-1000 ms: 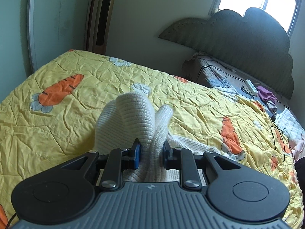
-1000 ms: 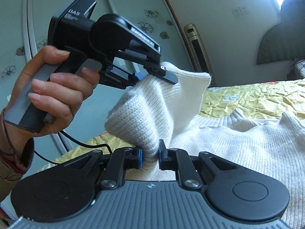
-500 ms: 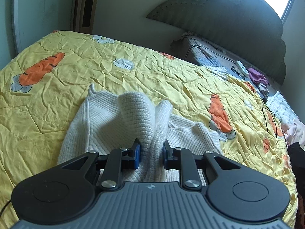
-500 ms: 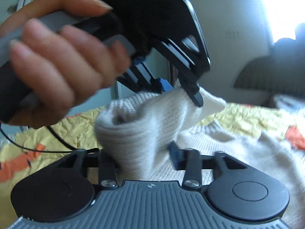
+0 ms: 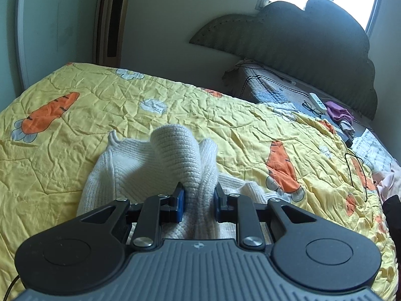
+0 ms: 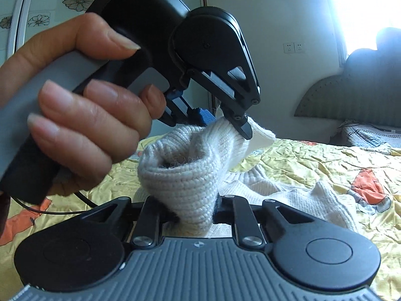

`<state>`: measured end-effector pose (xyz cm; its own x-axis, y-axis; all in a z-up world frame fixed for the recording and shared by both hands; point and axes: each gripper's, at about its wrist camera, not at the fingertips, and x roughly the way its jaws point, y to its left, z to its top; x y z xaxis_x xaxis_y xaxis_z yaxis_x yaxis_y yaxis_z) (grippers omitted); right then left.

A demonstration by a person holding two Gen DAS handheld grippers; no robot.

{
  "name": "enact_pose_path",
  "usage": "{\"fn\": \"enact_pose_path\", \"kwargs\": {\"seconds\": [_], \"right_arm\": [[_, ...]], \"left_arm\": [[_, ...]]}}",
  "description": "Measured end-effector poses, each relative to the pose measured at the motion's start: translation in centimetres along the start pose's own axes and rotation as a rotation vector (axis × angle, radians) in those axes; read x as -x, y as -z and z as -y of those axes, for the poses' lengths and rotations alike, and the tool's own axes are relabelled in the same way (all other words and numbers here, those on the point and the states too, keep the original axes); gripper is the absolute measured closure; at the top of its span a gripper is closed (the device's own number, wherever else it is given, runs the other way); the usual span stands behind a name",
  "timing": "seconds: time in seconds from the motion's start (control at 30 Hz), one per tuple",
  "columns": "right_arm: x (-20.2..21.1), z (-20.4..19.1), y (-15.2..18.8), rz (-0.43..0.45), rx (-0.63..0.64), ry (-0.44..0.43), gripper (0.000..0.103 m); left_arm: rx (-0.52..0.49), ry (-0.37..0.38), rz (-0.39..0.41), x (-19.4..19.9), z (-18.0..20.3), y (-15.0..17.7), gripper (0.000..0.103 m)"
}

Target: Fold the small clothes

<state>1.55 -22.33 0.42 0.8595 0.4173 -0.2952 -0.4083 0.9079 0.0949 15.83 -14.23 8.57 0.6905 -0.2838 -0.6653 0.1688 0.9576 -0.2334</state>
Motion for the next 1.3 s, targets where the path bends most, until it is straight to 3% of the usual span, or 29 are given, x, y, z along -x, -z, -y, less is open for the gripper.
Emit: {"fn": "enact_pose_path", "kwargs": {"seconds": [0.97, 1.3], "right_arm": [[6.2, 3.2, -0.4, -0.057, -0.071, 0.102, 0.085], [7.1, 3.6, 0.3, -0.152, -0.101, 0.104, 0.085]], "left_arm": [[-0.109, 0.079, -0.055, -3.7, 8.5, 1.1, 0.081], [-0.162, 0.065, -0.112, -6.5, 10.3, 2.5, 0.081]]}}
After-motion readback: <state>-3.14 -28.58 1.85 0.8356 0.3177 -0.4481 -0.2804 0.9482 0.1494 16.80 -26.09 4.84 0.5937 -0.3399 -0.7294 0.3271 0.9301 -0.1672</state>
